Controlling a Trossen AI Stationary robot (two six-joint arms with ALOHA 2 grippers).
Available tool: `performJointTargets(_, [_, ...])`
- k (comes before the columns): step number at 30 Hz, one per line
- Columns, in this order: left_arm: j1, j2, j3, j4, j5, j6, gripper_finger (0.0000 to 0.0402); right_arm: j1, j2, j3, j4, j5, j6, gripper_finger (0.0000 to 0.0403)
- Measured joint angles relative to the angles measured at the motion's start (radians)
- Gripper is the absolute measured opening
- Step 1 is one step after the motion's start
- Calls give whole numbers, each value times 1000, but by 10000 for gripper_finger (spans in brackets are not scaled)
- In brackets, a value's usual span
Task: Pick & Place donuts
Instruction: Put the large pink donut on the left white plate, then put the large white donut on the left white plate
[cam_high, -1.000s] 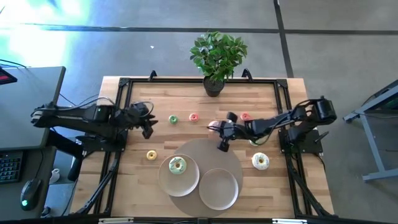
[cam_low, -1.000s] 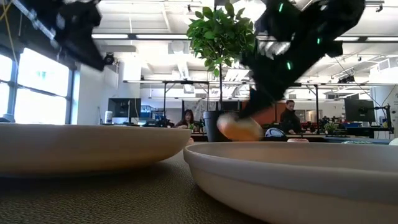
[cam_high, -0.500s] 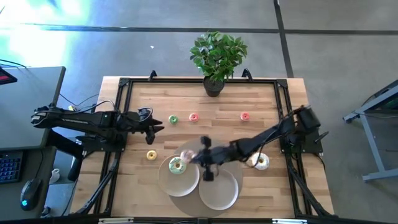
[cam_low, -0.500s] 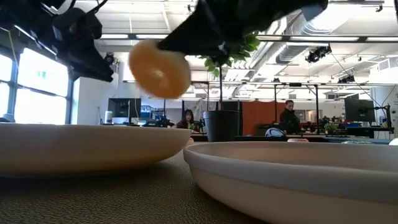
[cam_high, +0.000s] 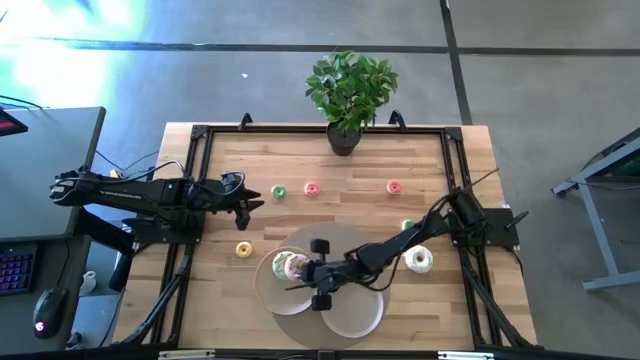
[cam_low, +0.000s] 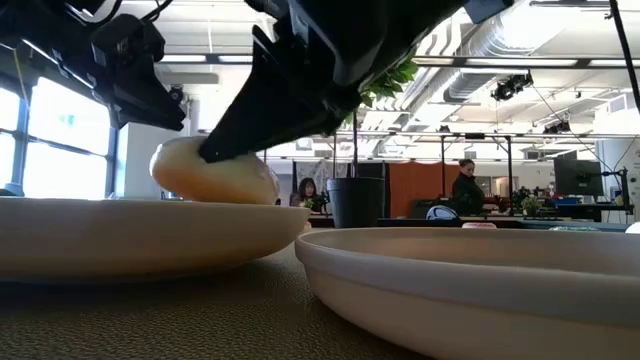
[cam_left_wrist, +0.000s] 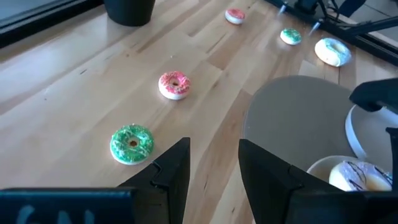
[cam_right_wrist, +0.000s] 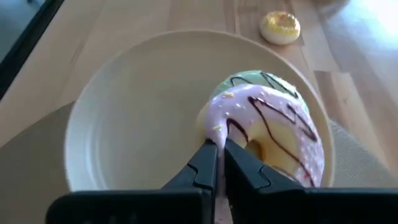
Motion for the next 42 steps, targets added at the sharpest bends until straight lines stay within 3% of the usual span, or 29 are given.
performJointTargets(5, [0,0,0,9,-9,4,135,0,0,0,-18,-10,0,64])
performJointTargets(11, [0,0,0,9,-8,4,135,1,-16,0,-1,-106,-24,135])
performJointTargets(14, [0,0,0,14,-8,5,135,1,-72,0,-102,-106,-24,158])
performJointTargets(19, [0,0,0,16,-4,-4,135,8,-227,1,-436,-52,62,174])
performJointTargets(24, [0,0,0,26,-1,-21,135,25,-351,1,-903,-3,285,167])
performJointTargets(27, [0,0,0,26,-1,-21,135,49,-358,-1,-1131,-22,451,166])
performJointTargets(30, [0,0,0,26,-1,-21,135,78,-358,-4,-1299,-105,617,165])
performJointTargets(34, [0,0,0,26,-1,-21,135,123,-380,-107,-1324,-206,753,165])
performJointTargets(38, [0,0,0,26,-2,-21,135,145,-434,-286,-1204,-332,899,165])
performJointTargets(42, [0,0,1,26,-5,-21,135,145,-509,-442,-1096,-370,972,163])
